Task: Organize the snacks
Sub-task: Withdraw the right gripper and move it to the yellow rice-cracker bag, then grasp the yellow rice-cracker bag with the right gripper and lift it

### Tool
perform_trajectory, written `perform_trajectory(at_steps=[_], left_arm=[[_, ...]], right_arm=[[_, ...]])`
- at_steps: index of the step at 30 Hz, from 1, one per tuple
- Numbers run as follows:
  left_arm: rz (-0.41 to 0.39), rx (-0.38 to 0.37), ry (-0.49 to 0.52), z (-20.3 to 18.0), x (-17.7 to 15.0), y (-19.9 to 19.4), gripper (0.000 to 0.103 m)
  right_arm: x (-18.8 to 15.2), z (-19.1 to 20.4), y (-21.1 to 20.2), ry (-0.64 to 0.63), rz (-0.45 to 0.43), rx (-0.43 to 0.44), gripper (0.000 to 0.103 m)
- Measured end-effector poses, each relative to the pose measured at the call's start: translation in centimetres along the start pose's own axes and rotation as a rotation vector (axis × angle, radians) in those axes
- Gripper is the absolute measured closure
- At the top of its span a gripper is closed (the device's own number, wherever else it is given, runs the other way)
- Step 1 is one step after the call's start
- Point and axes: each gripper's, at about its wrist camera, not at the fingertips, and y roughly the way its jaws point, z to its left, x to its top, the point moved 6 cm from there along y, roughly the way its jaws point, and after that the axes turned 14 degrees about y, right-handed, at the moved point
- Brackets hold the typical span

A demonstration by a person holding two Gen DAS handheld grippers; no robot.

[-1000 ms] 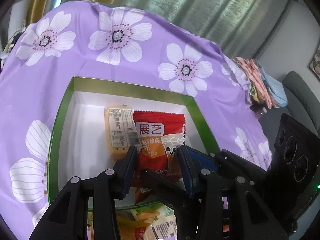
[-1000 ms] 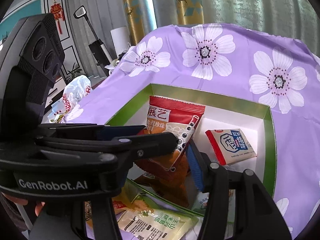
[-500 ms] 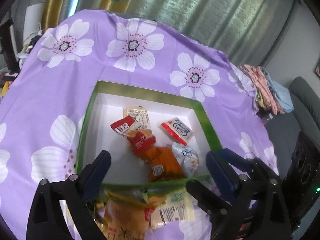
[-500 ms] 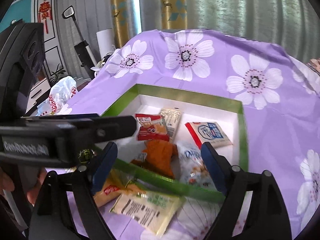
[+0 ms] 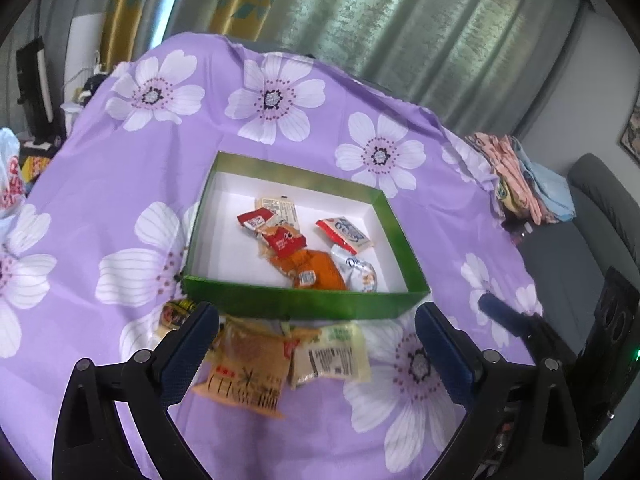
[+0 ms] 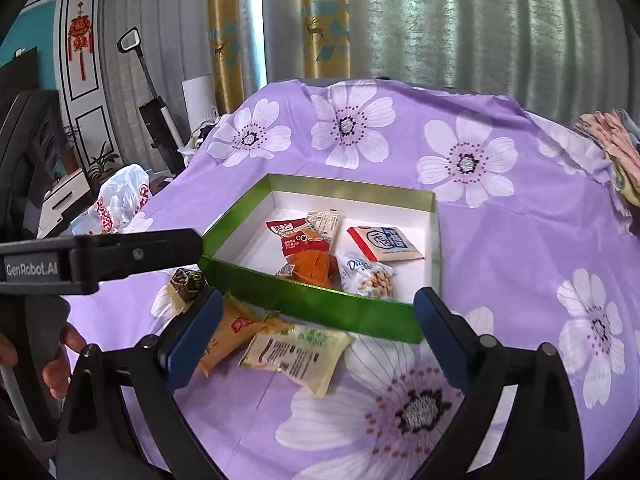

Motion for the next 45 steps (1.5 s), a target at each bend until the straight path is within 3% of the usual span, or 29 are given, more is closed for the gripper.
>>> perform_trajectory(at_steps=[9,27,40,45], left_arm=[[-0.022,0.047,0.076,-1.6,-1.7,-2.9,0.004],[-0.012,0.022,0.104,-3.1,-3.6,-4.3,0.004],[0.013,0.009,0.061,-1.0,-5.9,-3.6,0.004],[0.04,0.056,0.055,1.1,-7.6,-2.7,0.004]], right_arm=[[-1.4,-0.1,-3.4,0.006,-0.024,-0.003,0.006],[-2.9,0.7,-6.0,-0.003,-0.038,0.009,0.006],[-4.9,2.3,-4.4,-0.025,0.024,0.051,0.006],[-6.6,3.4,-2.6,-0.058,0.077,0.088,0.006]])
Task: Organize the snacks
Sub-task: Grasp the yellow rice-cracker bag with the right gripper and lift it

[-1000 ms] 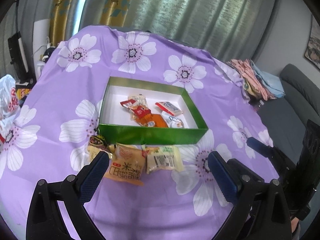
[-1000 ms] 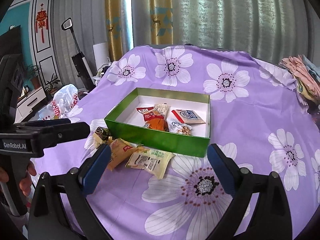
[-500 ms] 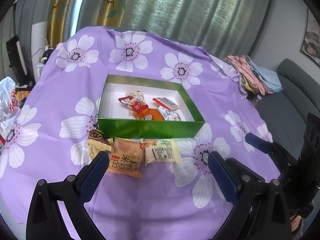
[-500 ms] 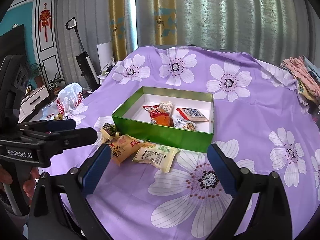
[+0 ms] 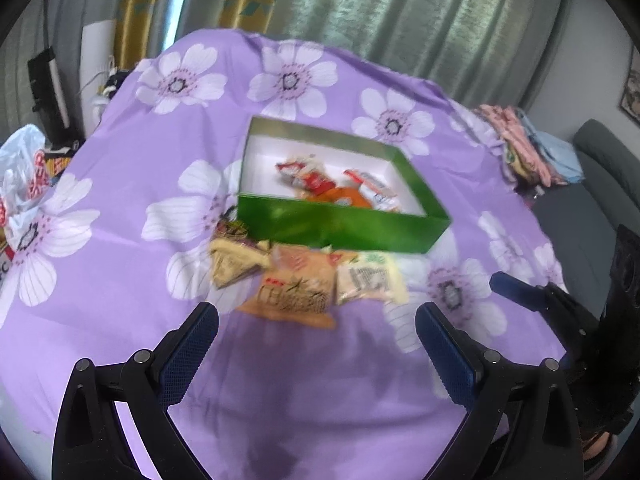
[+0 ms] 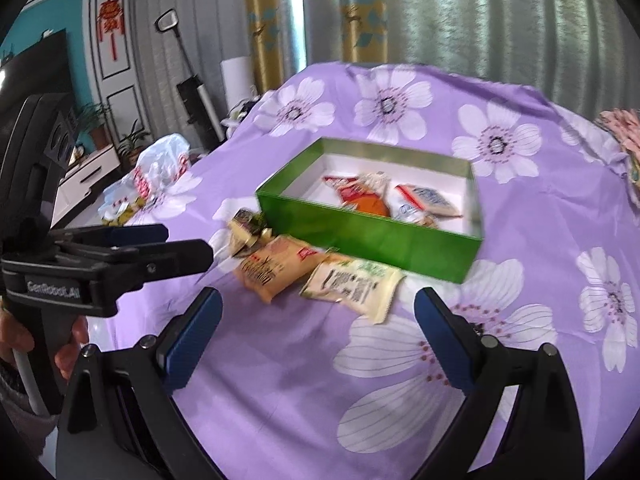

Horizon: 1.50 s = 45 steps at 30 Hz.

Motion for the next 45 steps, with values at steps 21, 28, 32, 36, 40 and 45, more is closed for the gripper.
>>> perform_trajectory(at_steps=[21,28,32,36,40,45], left_arm=[[0.082,-0.185,-0.103,3.1,-0.5,7.9,0.008],[0.116,-0.233,-0.118,3.2,-0.4,9.6,0.024],[0.13,-0.23,-0.11,3.1,-0.5,10.0,0.038],[0.125,-0.216,-0.118,3.2,-0.7,9.9,0.041],[0.125,-0.199,-0.102,2.2,-0.6,9.7,0.042],[0.111,-0.205,-0.099,1.1,-1.1,8.0,0.042]], right_arm=[[-2.5,3.3,9.2,0.007,0.188,0.181,0.022],[-2.2,3.9,12.1,-0.002,0.231,0.191,0.034],[-2.1,3.9,12.8,-0.008,0.239,0.185,0.042],[-2.0,3.4,13.3,-0.01,0.244,0.173,0.052],[-2.1,3.1,13.1,-0.004,0.237,0.162,0.057],[-2.4,3.1,11.5,-0.008,0.214,0.161,0.057]])
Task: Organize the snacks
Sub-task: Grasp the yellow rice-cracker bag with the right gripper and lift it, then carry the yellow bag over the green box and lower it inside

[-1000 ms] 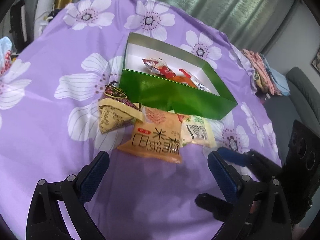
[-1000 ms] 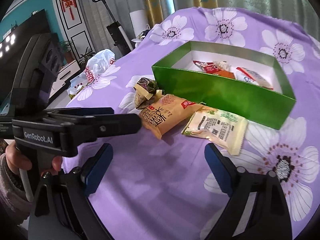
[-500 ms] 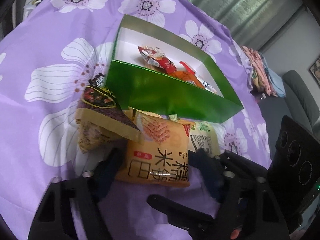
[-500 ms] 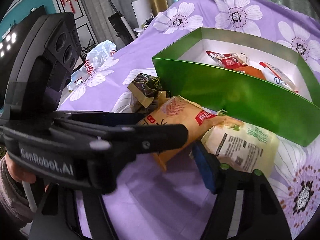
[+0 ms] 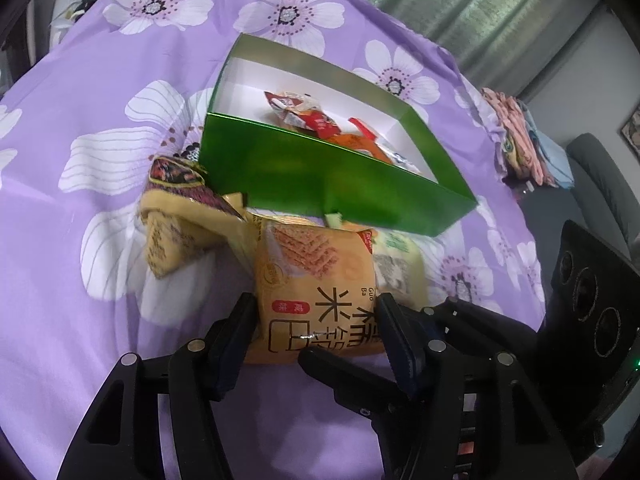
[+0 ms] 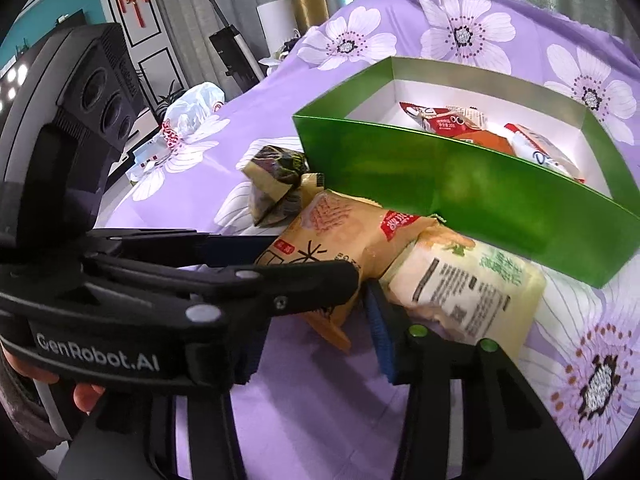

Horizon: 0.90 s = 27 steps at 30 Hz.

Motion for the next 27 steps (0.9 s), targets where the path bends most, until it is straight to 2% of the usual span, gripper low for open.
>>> perform_trajectory(at_steps=[6,10,16,27], left_arm=[[-0.041,-0.013,0.012,-2.3,-0.2,-2.0,0.042],[-0.086,-0.005,0.038,-3.6,0.8,-3.7,0.042],[-0.131,0.016,0.087,-4.7,3.2,-5.1,0.042],[-0.181,0.024,0.141,-5.7,7.7,-5.2,0.042]], right_arm=[[-1.0,0.5,-3.0,-0.017,-0.045,-0.001,0.057],[-0.6,1.1,-5.2,-0.044,-0.087,-0.003,0.057],[1.2,1.5,-7.2,-0.055,-0.149,0.004,0.057],[5.6,0.6,-9.1,-0.056,-0.243,0.004,0.057]])
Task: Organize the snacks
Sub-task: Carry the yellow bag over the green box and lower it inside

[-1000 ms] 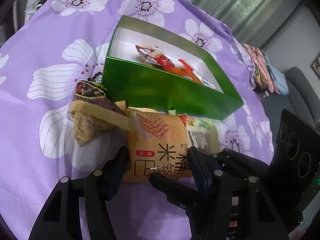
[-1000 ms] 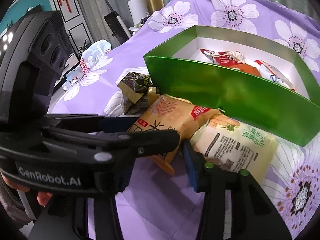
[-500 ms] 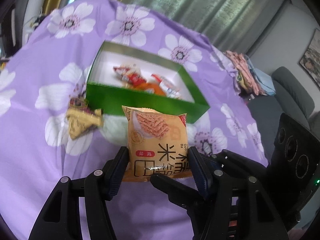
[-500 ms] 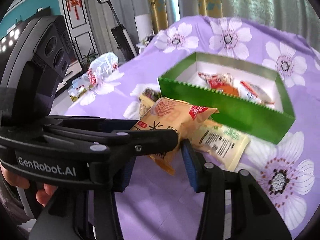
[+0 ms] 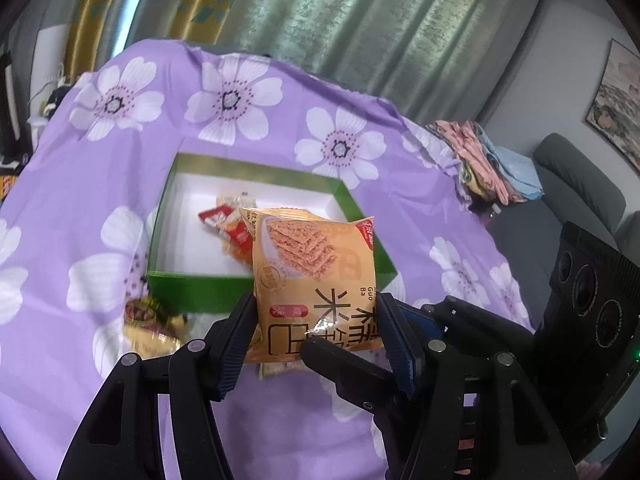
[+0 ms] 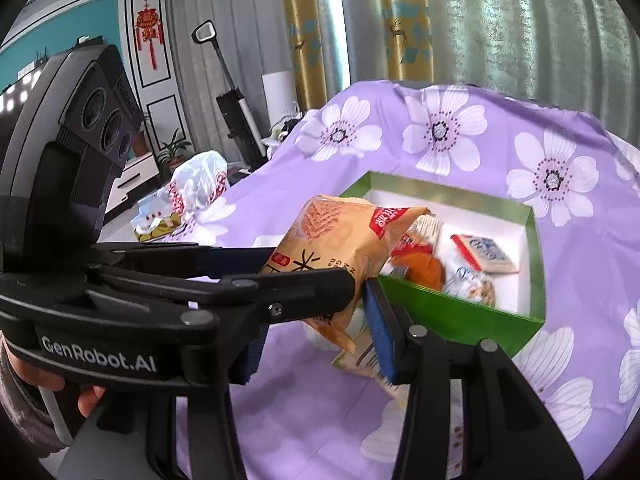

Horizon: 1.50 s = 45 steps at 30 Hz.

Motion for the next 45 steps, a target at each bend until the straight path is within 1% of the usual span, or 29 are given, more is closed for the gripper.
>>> perform_trajectory(at_steps=[6,16,21,33,34,45], left_arm=[[-0.004,-0.006,0.009,0.3,1.6,1.6,0.042],[0.018,-0.016,0.01,1.2,3.6,5.1,0.042],[0.033,-0.037,0.004,1.7,4.4,7.1,0.042],[0.088,-0.058,-0.027,2.9,4.7,11.1,0.042],[0.093,-0.059,-0.03,3.1,4.7,11.4,0.042],[0.14,-0.053,-0.051,3.9,3.8,13.5,0.042]], right_arm=[[1.4,-1.3,0.4,0.006,-0.025,-0.009,0.057],[3.2,-4.0,2.5,0.032,-0.03,-0.019,0.057],[4.2,-5.6,3.7,0.055,-0.028,-0.027,0.057],[4.8,-8.7,6.6,0.096,0.002,-0.048,0.057],[4.8,-8.9,6.9,0.1,0.006,-0.048,0.055],[4.1,-10.2,8.9,0.132,0.053,-0.058,0.055]])
